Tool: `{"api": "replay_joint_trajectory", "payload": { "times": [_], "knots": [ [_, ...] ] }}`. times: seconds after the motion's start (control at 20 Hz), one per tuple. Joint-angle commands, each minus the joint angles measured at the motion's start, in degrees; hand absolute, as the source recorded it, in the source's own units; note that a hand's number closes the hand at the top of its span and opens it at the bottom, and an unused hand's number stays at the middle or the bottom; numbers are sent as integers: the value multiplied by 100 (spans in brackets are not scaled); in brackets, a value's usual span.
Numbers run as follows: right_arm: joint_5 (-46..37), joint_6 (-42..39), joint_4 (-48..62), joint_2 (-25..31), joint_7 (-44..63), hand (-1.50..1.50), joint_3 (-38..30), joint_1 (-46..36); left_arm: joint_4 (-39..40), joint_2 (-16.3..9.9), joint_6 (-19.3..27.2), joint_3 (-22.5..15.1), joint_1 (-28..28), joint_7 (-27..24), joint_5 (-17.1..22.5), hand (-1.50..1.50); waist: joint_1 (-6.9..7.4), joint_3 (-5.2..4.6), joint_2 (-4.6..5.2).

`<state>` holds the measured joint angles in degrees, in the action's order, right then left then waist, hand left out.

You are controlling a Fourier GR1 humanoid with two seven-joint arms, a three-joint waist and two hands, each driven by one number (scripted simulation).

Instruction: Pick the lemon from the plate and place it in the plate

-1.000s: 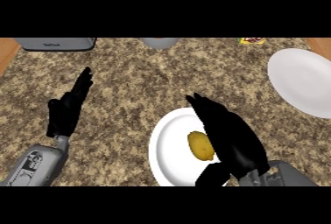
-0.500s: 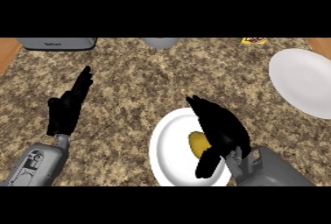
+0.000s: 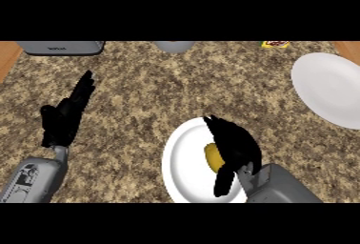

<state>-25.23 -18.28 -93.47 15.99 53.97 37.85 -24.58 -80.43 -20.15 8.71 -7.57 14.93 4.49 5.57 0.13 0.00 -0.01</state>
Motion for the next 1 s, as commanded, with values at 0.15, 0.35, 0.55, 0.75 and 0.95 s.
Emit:
{"api": "replay_joint_trajectory", "payload": {
  "times": [0.15,0.35,0.55,0.75,0.95],
  "knots": [
    [-503,-277,9,42,-274,-150,-102,708,198,325,-8,106,-10,-78,-325,0,-34,0,0],
    [-706,-590,435,-239,-463,-150,-510,491,-52,412,-115,241,37,6,-452,0,-11,0,0],
    [-1371,-70,613,-419,-965,150,-418,514,-217,534,-66,211,117,279,-628,0,-11,1,-1],
    [-1683,156,1125,-474,-1691,150,-659,584,202,646,-234,408,-4,-72,-649,0,-11,1,4],
    [-2018,282,1287,-677,-1830,150,-832,402,-115,735,-161,351,156,331,-859,0,-5,2,1]
  ]
}}
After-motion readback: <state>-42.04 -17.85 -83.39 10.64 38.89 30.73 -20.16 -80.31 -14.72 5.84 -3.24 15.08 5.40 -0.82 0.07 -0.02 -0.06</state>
